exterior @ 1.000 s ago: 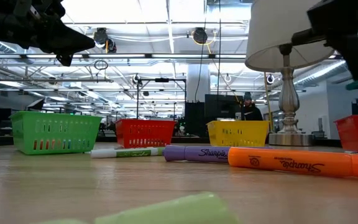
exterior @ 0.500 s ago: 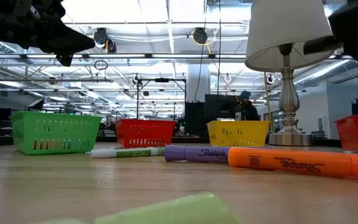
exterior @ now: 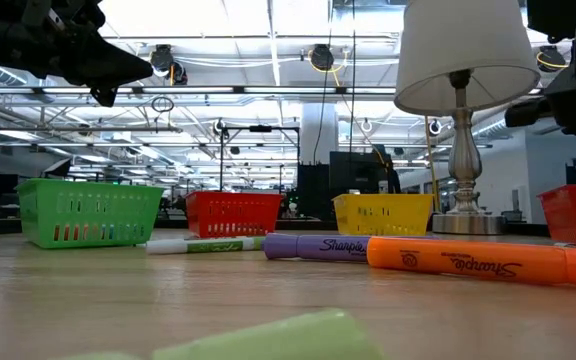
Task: Pick & Place Markers
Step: Put the small green highlighter pen into the right red bin, then put the large purple highlighter pen into the green bin
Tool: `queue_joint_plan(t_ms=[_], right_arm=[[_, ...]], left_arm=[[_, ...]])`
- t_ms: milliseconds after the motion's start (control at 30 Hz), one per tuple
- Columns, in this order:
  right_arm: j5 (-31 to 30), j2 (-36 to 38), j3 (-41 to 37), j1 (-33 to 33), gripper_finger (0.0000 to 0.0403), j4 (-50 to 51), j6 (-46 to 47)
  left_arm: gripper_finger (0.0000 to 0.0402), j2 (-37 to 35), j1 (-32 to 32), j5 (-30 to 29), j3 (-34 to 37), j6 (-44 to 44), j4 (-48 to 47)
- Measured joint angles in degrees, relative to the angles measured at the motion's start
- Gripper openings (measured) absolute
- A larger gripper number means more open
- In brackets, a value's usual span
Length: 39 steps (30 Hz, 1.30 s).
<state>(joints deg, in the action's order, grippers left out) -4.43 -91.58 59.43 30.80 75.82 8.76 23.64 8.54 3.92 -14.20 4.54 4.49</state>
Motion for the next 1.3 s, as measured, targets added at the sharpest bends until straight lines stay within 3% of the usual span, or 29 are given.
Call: queue_joint_plan(t_ms=[233, 500, 633, 800, 967, 1100, 1200, 1300], right_arm=[[0.01, 0.23, -0.15, -0.06, 0.0094, 0.48, 3.25], [-1.03, 5.58, 5.59, -0.01, 0.0091, 1.23, 11.23], [-9.61, 13.73, 9.96, 2.44, 0.0081, -2.63, 18.36], [-25.22, 28.01, 9.06, 9.57, 0.0069, -23.02, 17.93], [-29.30, 40.60, -0.31, 15.11, 0.0055, -45.64, 12.24], [-28.86, 48.81, -13.75, 17.39, 0.0035, -63.14, 0.00], [-29.85, 56.20, -23.95, 17.49, 0.0008, -72.36, -6.34], [-28.37, 63.03, -31.76, 16.22, 0.0005, -79.39, -8.42]], left_arm=[[0.0047, -0.02, 0.00, 0.00, 0.00, -0.02, 0.00], [0.0047, -0.01, -0.01, 0.00, 0.00, -0.02, 0.00], [0.0047, -0.02, 0.00, 0.00, 0.00, -0.02, 0.00], [0.0047, 0.00, -0.01, 0.00, 0.00, -0.02, 0.00], [0.0047, -0.01, -0.02, -0.15, 0.00, -0.15, 0.02], [0.0047, -0.02, -0.02, -1.51, 0.00, -0.24, 0.00], [0.0047, 0.00, -0.02, -1.51, 0.00, -0.09, 0.02], [0.0047, -0.01, -0.02, -1.52, 0.00, 0.09, 0.02]])
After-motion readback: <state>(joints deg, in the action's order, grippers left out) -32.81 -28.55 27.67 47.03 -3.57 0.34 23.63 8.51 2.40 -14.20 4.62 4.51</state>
